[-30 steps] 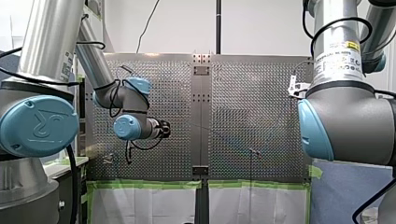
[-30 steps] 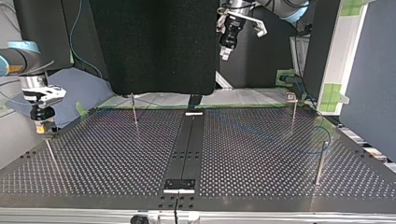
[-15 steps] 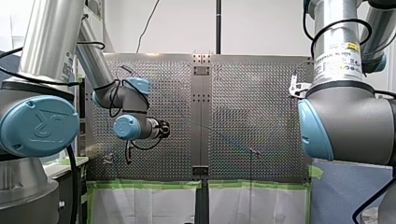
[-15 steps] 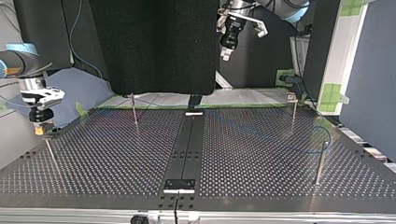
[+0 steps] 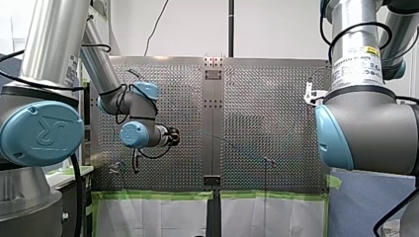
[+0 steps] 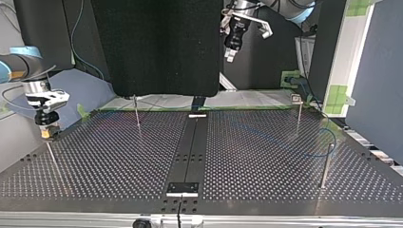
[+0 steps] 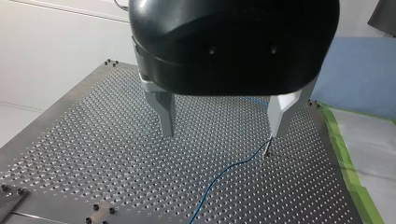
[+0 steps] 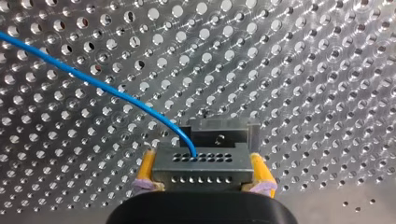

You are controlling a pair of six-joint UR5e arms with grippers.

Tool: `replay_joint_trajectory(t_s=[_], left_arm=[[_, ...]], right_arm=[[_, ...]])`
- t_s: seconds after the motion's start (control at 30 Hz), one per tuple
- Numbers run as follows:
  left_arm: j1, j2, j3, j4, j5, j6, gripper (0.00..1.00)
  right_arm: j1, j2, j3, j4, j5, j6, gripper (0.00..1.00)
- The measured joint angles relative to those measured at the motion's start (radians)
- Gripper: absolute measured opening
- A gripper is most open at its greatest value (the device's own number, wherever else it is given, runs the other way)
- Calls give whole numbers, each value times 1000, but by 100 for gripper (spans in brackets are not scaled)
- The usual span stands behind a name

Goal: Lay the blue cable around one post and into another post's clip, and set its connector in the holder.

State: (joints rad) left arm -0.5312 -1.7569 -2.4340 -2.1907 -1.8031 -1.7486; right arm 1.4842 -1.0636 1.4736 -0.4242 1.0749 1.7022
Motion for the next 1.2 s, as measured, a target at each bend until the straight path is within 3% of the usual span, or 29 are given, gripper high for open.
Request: replay_joint_trajectory(t_s=[1.2], left_arm=[[19,0,0,6,10,0,98]], right_arm=[[8,11,-31,-6,-11,6,0]])
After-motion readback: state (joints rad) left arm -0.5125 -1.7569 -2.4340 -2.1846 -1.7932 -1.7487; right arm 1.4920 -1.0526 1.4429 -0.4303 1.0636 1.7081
